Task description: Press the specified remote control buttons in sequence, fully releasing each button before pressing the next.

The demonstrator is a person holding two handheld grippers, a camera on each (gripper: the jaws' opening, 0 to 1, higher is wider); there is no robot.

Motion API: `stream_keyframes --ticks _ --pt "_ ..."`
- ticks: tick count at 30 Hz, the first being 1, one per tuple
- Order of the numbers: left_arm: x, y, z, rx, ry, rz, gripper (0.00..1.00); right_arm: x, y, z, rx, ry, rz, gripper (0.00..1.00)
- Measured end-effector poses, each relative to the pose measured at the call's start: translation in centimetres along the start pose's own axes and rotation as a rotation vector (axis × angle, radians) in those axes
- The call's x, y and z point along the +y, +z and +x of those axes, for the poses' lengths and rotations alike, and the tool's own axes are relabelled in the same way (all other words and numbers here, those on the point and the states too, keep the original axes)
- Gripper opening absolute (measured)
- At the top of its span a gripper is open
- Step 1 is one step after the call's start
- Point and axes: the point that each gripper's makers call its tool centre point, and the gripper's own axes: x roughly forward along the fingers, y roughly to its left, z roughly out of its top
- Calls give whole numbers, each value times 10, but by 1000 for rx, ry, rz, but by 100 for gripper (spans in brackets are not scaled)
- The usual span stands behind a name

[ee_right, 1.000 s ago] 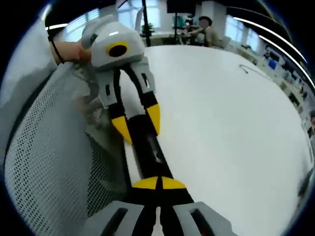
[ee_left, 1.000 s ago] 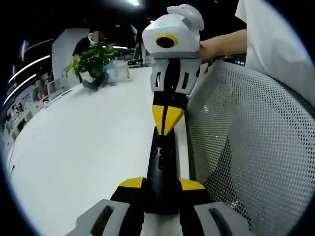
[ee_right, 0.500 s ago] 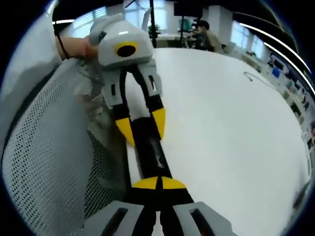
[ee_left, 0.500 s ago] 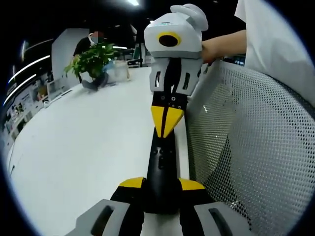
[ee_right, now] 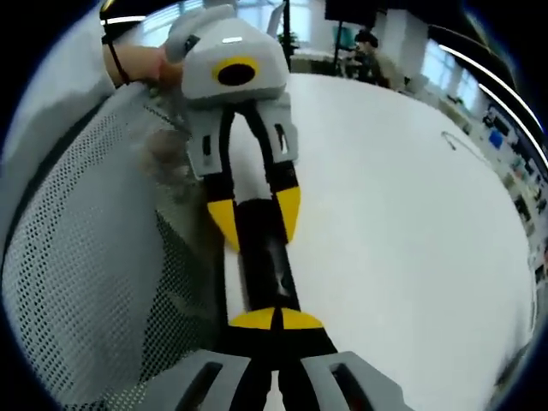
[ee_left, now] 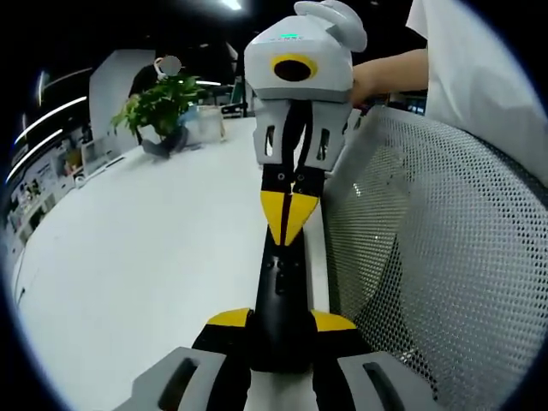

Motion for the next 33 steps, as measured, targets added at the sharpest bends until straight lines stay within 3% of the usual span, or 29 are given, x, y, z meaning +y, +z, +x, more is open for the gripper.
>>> stream_keyframes --ticks 9,14,20,28,33 --pt "0 0 0 0 3 -2 25 0 1 -2 -38 19 47 0" --pt "0 0 0 -1 3 -4 25 -1 14 -5 -68 -1 20 0" --pt "-1 0 0 -2 2 -4 25 2 6 4 -33 6 3 0" --pt "-1 0 -1 -2 1 -2 25 2 8 5 -3 4 -74 0" --pt "-1 0 -1 -1 1 1 25 0 8 5 9 18 -66 0"
